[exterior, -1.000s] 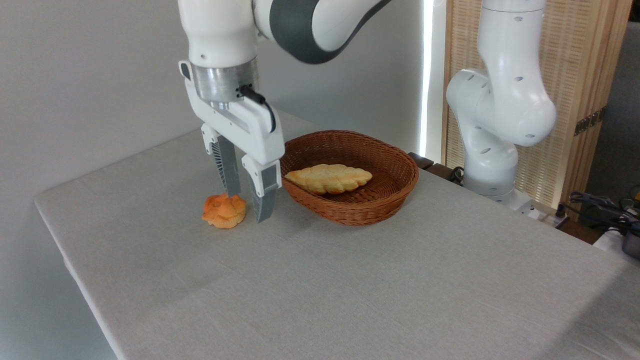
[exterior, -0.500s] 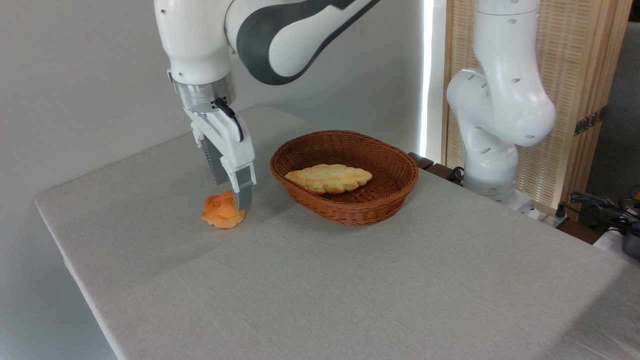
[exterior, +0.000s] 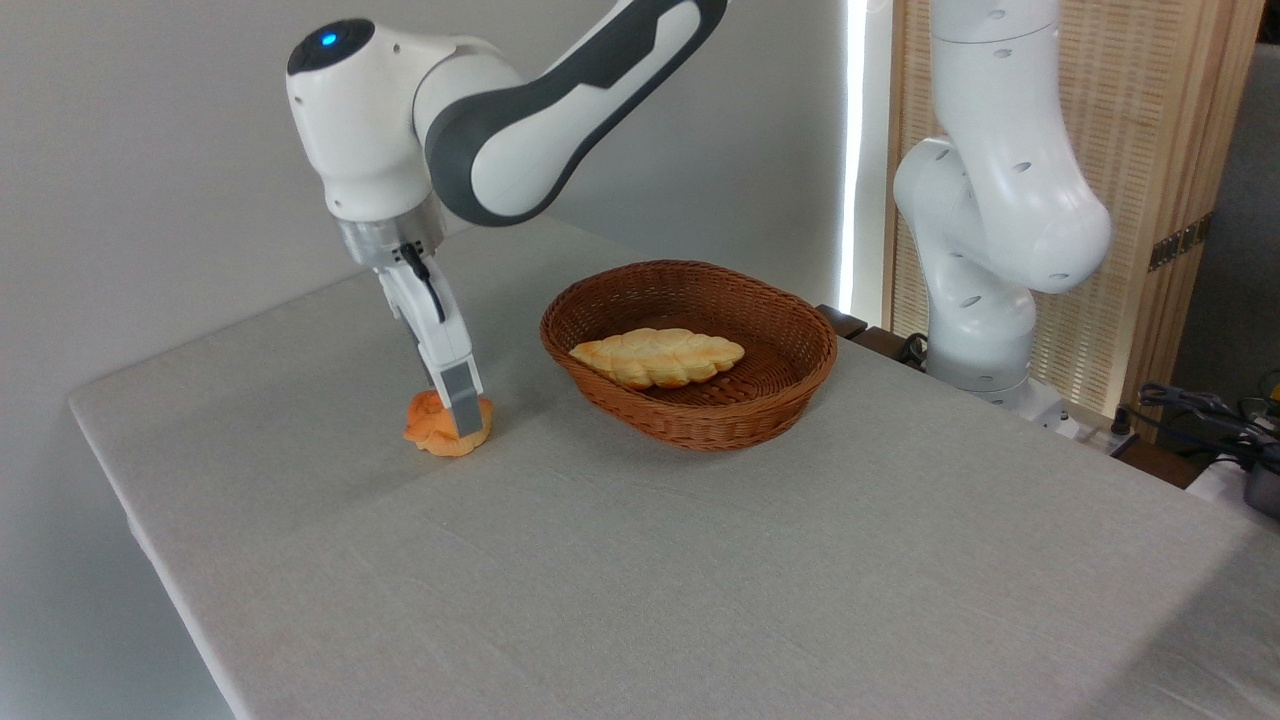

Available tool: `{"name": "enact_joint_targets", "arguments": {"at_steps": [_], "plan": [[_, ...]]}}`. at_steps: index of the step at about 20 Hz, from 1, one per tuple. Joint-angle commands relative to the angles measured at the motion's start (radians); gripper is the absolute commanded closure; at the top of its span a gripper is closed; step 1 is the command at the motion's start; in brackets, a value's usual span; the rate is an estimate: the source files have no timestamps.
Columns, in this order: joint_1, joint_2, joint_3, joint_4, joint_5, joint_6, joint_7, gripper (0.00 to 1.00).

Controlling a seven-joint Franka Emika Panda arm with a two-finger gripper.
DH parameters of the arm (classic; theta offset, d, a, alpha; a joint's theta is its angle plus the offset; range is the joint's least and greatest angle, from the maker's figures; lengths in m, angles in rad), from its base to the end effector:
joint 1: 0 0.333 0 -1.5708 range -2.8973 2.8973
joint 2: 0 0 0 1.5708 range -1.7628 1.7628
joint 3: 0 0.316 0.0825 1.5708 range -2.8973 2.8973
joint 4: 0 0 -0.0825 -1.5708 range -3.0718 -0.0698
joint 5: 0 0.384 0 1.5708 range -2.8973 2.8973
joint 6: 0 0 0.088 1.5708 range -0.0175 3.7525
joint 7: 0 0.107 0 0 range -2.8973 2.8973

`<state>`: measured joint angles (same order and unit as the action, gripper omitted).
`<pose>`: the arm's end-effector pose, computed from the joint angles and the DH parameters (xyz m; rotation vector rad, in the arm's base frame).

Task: Put bread into the basket
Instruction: 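Lower the open gripper down around the orange bun, then close the gripper on the orange bun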

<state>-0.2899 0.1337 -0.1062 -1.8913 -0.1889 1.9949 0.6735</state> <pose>0.5409 -0.2366 0.4328 2.6007 -1.4012 -0.0057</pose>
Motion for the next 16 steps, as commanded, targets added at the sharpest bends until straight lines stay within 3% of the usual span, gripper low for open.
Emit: {"name": "enact_joint_targets", "arguments": {"at_steps": [1, 10, 11, 13, 14, 16], "plan": [[-0.032, 0.044, -0.004, 0.017, 0.052, 0.019, -0.003, 0.0], [-0.049, 0.066, -0.006, 0.017, 0.077, 0.039, -0.002, 0.02], [-0.049, 0.066, -0.006, 0.017, 0.078, 0.039, 0.001, 0.14], [-0.049, 0.066, -0.006, 0.018, 0.088, 0.045, 0.005, 0.48], [-0.049, 0.066, -0.006, 0.018, 0.088, 0.048, 0.006, 0.52], [-0.049, 0.064, -0.006, 0.018, 0.088, 0.048, 0.006, 0.5]]}}
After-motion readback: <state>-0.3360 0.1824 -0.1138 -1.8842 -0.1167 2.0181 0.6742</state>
